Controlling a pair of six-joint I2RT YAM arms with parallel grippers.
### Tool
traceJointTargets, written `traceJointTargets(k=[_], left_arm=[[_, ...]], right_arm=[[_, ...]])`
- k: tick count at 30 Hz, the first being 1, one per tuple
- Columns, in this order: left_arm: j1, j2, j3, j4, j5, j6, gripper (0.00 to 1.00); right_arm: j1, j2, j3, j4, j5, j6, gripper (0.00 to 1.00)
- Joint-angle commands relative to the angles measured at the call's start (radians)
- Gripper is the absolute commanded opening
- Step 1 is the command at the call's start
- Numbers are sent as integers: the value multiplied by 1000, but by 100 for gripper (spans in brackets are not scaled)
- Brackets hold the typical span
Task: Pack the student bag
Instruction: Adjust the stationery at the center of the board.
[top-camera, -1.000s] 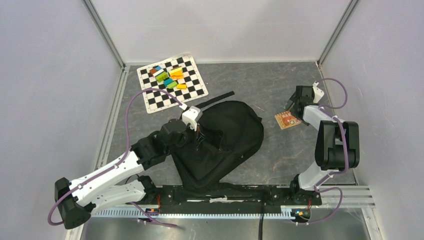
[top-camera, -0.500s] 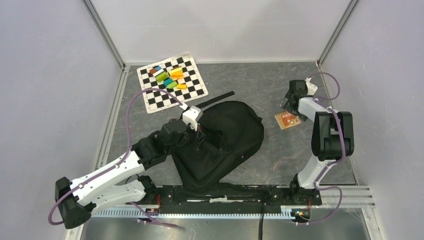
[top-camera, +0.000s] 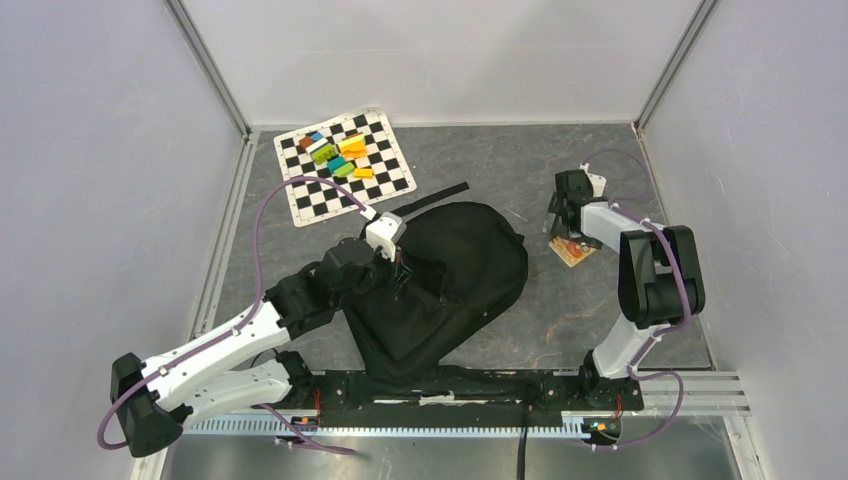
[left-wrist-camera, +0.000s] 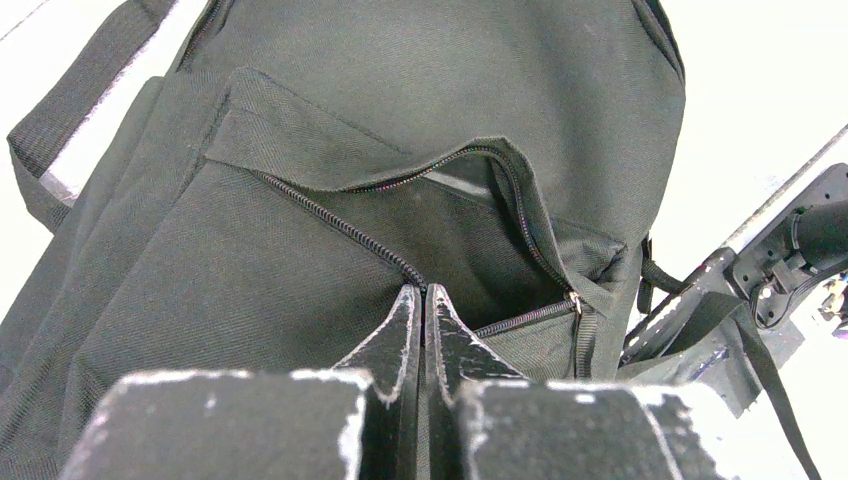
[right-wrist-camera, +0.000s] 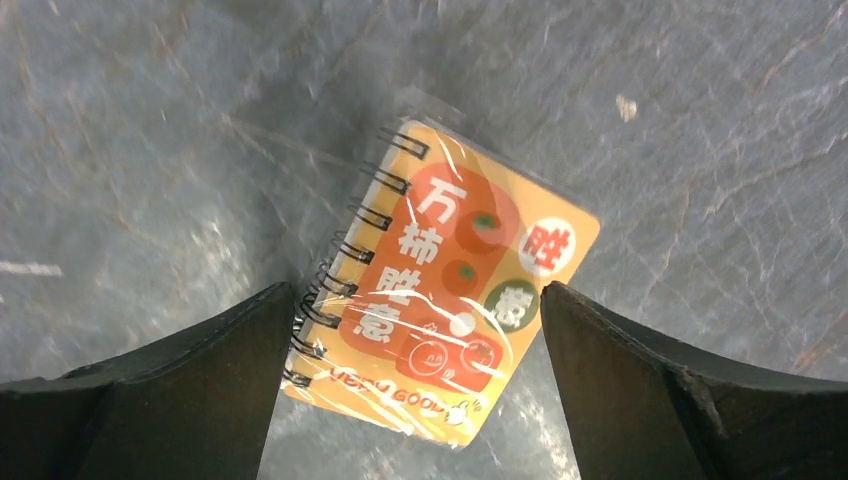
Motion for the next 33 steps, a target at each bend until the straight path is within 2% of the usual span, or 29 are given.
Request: traceJointTargets(k=[1,8,13,23,33], left_arm=[[2,-12,4,67,13,36,2],[1,-19,1,66,8,34,2],[2,-25,-2,66,5,34,2],[1,-32,-6,64,-8,34,2],[1,-25,-4,61,-14,37,2]], right_arm=[[19,-94,-83,-40,-14,-44,98],[23,-241,-210,-26,-48,-73,98],[-30,-240,-199,3,-182,-160,98],[-147,-236,-231,49,-339,-270,98],[-234,-203,-283,58,-388,-292,98]])
